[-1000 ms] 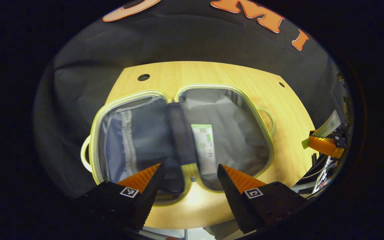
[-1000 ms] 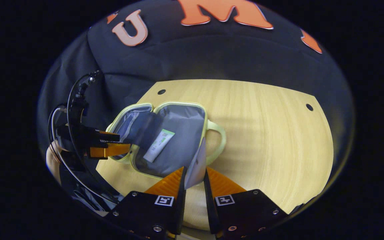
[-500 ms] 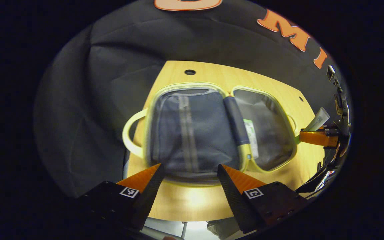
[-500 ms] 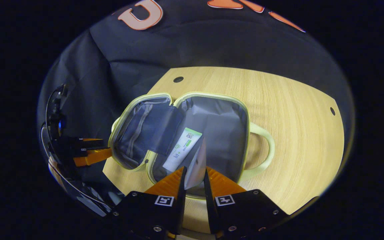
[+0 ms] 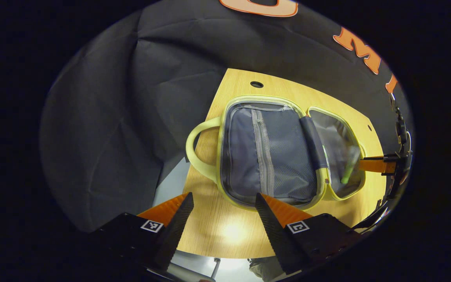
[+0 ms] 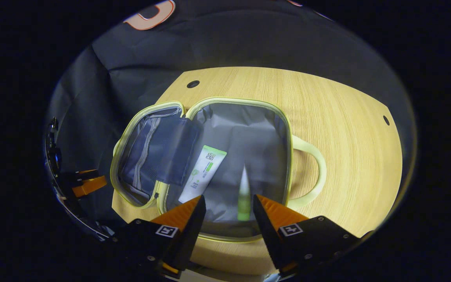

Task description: First open the suitcase, pack the skin care products into it, and then close the suitcase.

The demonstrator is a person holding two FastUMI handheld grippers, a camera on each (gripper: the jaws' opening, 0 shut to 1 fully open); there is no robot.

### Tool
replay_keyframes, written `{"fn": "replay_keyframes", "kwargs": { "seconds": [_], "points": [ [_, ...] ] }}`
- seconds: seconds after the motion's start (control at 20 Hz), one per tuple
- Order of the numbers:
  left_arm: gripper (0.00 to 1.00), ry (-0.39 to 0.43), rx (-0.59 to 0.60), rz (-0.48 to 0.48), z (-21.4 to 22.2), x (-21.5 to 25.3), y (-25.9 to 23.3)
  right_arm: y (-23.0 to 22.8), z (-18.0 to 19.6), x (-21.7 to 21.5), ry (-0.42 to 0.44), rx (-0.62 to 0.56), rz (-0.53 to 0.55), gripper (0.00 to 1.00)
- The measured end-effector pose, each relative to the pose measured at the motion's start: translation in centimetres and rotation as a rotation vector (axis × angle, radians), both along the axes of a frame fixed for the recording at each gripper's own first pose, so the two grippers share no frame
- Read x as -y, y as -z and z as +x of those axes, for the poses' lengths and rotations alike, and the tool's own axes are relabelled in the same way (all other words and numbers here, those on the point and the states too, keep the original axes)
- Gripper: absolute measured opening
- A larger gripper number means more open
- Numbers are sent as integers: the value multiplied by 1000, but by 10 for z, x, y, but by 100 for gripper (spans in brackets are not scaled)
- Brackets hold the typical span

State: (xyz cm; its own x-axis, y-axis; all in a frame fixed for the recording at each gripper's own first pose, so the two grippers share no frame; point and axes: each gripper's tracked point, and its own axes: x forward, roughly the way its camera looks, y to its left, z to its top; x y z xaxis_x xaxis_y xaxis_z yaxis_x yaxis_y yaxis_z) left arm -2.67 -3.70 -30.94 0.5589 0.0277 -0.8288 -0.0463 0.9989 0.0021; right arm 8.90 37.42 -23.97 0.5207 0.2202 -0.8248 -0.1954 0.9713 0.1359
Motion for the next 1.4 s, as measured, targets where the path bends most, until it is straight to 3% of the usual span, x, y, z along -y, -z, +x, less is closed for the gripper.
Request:
{"fn": "replay_keyframes", "kwargs": {
  "seconds": [0.15,0.4,0.65,0.85,0.95,1.2,1.3,1.35,1.4],
  "points": [
    [98,-40,14,-19,8,-18,5,-7,2,-2,11,24,14,94],
    [98,-205,62,-99,27,-65,9,-17,2,-9,12,56,58,96],
    [98,-334,131,-307,60,-84,21,-18,-6,-1,14,34,45,96],
    [98,-443,189,-580,91,-77,33,-19,-9,8,29,28,28,96],
    [98,-494,194,-671,95,-79,42,-21,-12,11,39,16,34,96],
    [95,-473,172,-728,108,-79,58,-21,-13,24,76,10,25,96],
    [89,-465,171,-704,112,-80,64,-17,-16,25,87,-9,40,96],
    [53,-455,178,-736,112,-77,51,-14,-17,25,91,-17,42,96],
    [35,-485,185,-734,115,-73,48,-14,-18,29,95,-22,37,96]
  ]
}}
